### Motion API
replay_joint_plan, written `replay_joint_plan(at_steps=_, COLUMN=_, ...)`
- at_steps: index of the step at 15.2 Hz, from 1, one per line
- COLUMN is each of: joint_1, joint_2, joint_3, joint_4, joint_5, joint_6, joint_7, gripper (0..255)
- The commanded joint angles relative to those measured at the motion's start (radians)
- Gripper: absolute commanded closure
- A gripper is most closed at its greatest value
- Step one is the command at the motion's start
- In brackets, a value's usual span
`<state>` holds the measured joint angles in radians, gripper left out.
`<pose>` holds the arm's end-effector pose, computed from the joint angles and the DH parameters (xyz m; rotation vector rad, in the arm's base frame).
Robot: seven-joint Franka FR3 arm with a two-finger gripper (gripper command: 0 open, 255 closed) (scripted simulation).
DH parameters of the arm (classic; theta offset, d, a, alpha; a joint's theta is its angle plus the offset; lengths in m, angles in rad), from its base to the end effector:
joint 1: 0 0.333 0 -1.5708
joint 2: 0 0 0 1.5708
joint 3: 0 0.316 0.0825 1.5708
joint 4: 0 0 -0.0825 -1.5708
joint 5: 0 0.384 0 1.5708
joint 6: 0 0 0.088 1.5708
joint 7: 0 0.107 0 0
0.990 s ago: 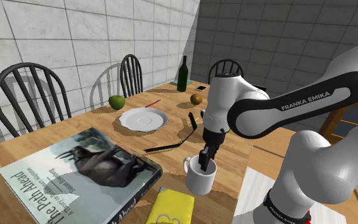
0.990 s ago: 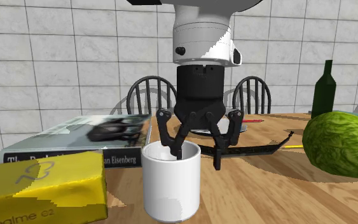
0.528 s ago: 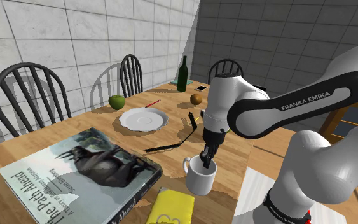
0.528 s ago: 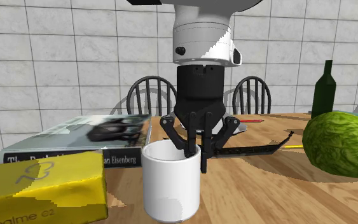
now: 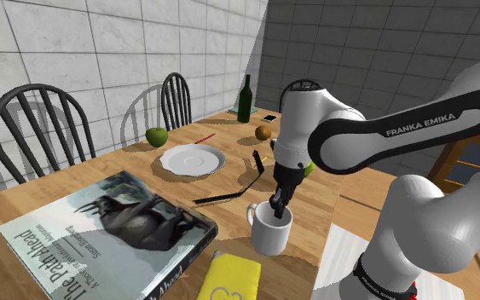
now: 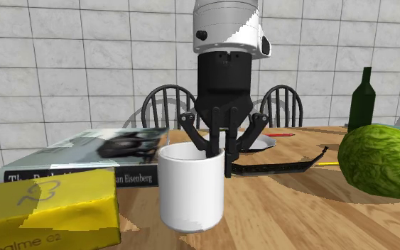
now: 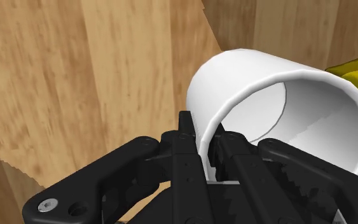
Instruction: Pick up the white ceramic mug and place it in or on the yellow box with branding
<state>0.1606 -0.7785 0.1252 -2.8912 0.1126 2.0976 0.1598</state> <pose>0.2836 0.0822 0.3787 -3.1356 -0.0500 0.0281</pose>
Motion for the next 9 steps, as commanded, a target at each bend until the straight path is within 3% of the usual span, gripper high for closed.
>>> replay_joint_plan(at_steps=1, joint_1=-0.001, joint_2=-0.017, joint_3=-0.003, joint_4=0.022, joint_5=-0.003, joint_6=-0.039, joint_7=0.001, gripper=255)
replay_joint_plan(at_steps=9, joint_1=-0.005, joint_2=-0.059, joint_3=-0.013, joint_4=0.109, joint_5=-0.014, joint_6=-0.168, joint_7=0.003, gripper=255)
